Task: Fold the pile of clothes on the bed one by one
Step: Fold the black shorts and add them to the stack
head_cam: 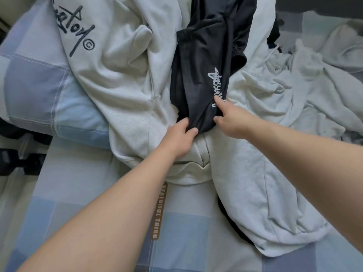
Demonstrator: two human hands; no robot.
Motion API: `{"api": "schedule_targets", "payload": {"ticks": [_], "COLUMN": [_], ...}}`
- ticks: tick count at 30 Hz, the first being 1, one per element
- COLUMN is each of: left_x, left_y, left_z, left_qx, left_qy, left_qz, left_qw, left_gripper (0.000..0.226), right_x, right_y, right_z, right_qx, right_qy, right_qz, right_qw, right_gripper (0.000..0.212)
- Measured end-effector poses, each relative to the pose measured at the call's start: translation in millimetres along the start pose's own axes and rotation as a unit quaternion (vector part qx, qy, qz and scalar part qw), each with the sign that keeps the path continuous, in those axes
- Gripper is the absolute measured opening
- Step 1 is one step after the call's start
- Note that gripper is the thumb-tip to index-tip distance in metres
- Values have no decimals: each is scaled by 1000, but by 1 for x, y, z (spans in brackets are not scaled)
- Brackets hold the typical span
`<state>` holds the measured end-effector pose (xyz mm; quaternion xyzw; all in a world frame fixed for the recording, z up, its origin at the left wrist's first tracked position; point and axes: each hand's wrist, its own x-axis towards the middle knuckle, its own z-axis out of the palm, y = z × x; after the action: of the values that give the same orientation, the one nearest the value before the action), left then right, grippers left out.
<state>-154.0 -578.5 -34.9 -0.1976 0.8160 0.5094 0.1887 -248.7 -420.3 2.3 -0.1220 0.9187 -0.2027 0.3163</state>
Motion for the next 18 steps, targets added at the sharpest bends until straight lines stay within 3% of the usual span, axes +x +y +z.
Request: {"api": "schedule_targets", "payload": {"ticks": [3, 7, 14, 18], "left_x": [-46, -113, -275, -385], "left_y": [6, 19, 65, 132], "left_z": [15, 38, 90, 117], "left_qx": [-18, -33, -102, -139], "left_qy": [-34, -55, 40, 104], "left_qz": [-3, -28, 0, 56], "left_qw": [999, 998, 994, 983], "left_gripper": [26, 30, 19, 18], "right_x": [-47, -123, -317, -450], "right_y": [9, 27, 85, 116], "right_z": [-6, -6, 7, 3], "right_qx": [-9, 26, 124, 187], "right_qy": [-3, -10, 13, 12], "right_qz": [-2, 5, 7, -1], "right_qw": [1000, 1000, 992, 982], "right_gripper": [64, 64, 62, 65]}}
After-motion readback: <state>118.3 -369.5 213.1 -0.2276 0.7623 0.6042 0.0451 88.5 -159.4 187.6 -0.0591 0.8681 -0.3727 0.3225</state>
